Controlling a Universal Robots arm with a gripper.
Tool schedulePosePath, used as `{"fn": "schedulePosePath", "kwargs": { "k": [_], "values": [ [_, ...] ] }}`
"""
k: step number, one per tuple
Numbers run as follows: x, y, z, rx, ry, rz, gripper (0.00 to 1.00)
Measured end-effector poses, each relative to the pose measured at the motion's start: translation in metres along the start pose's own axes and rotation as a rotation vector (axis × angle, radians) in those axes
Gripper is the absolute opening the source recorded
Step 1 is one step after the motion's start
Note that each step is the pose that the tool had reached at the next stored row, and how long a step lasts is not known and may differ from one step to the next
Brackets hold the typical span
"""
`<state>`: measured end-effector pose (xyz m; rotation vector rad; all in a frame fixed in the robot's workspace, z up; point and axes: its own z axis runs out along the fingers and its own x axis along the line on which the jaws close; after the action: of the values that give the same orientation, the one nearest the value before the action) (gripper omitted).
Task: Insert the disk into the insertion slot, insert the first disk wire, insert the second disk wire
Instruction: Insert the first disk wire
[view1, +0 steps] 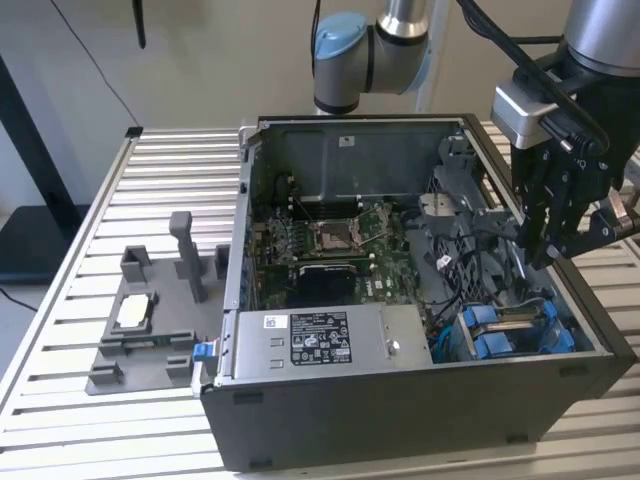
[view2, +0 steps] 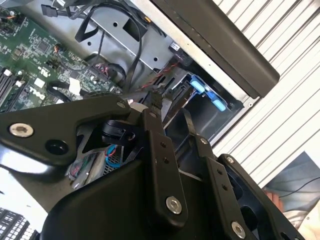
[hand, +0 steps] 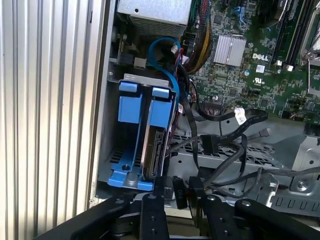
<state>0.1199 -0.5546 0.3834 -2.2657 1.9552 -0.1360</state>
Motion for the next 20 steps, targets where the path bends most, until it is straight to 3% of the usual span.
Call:
{"fn": "schedulePosePath", "kwargs": {
  "k": [3,6,13,14,20],
  "values": [
    [0.0000,0.0000,0.0000,0.0000,0.0000,0.000,0.32],
    [0.0000,0.0000,0.0000,0.0001,0.0000,0.000,0.19],
    [0.0000,0.0001,0.0000,-0.0020,0.0004,0.001,0.19],
    [-0.0001,0.0000,0.0003,-0.0049,0.0014,0.004,0.19],
    [0.0003,-0.0017,0.0014,-0.0412,0.0116,0.016,0.19]
  ]
}}
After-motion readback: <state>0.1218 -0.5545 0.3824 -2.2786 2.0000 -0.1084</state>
